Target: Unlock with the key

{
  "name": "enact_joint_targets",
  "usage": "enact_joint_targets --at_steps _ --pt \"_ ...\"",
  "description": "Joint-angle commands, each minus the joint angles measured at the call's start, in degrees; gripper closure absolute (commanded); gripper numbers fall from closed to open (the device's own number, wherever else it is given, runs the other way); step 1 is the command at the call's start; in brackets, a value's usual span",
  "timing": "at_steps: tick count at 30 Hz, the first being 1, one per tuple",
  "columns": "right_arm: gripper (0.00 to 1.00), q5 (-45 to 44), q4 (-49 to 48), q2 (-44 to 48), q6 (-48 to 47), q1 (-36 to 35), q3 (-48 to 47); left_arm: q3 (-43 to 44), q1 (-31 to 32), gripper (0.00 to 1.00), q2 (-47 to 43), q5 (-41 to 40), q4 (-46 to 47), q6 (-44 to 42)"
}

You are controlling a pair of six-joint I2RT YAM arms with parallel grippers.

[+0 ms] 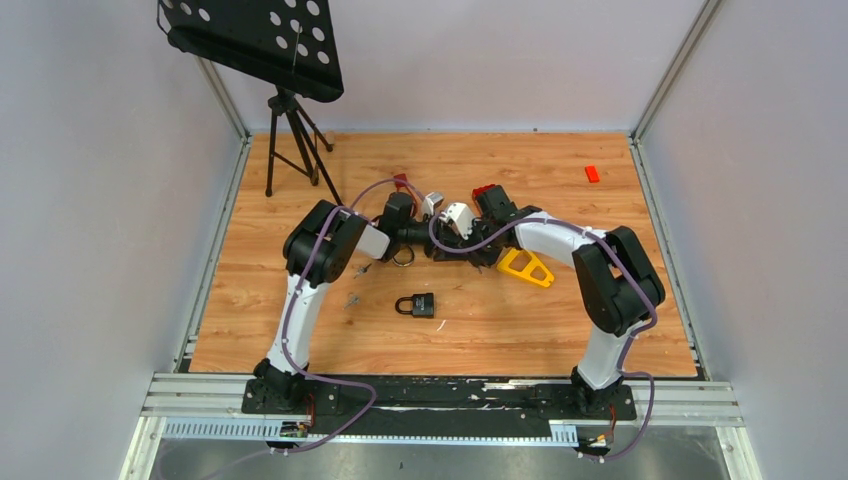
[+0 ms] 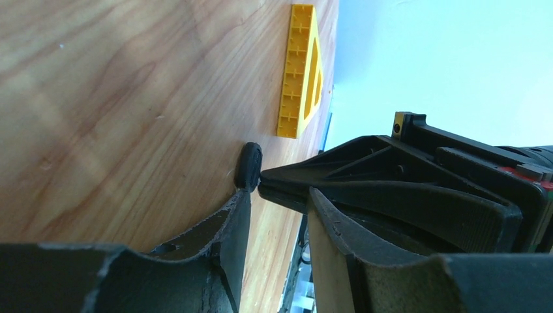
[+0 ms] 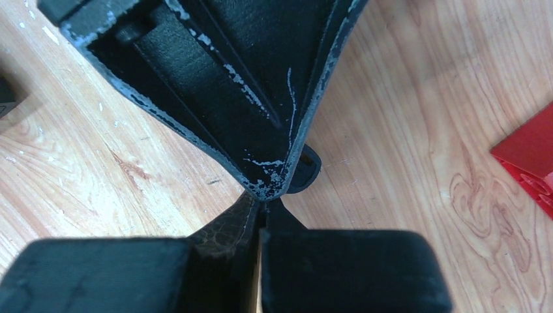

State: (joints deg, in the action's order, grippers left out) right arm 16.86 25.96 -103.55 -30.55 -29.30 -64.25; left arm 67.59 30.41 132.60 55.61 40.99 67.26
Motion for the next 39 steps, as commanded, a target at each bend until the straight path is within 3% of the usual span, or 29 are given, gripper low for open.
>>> enact_joint_targets --at_steps 1,10,20,30,39 --pt "0.97 1.3 -3.2 -1.2 0.8 0.7 -1.5 0.3 2.5 0.53 -0.2 0.9 -7.9 -6.9" --pt "0.91 1.2 -2.3 -0.9 1.4 1.5 -1.8 2.2 2.5 0.52 -0.3 -0.4 -14.1 -11.1" --pt "0.79 2.5 -0.6 4.3 2.1 5.5 -2.0 4.3 2.3 0.5 -4.4 -3.8 -27.1 -21.6" --pt "0.8 0.6 -0.1 1.3 1.1 6.7 -2.9 8.4 1.9 0.5 -4.8 -7.5 -35.6 -28.2" --pt "0.83 -0.7 1.3 -3.4 2.5 6.1 -5.2 12.3 0.9 0.47 -3.2 -11.7 -38.9 -29.2"
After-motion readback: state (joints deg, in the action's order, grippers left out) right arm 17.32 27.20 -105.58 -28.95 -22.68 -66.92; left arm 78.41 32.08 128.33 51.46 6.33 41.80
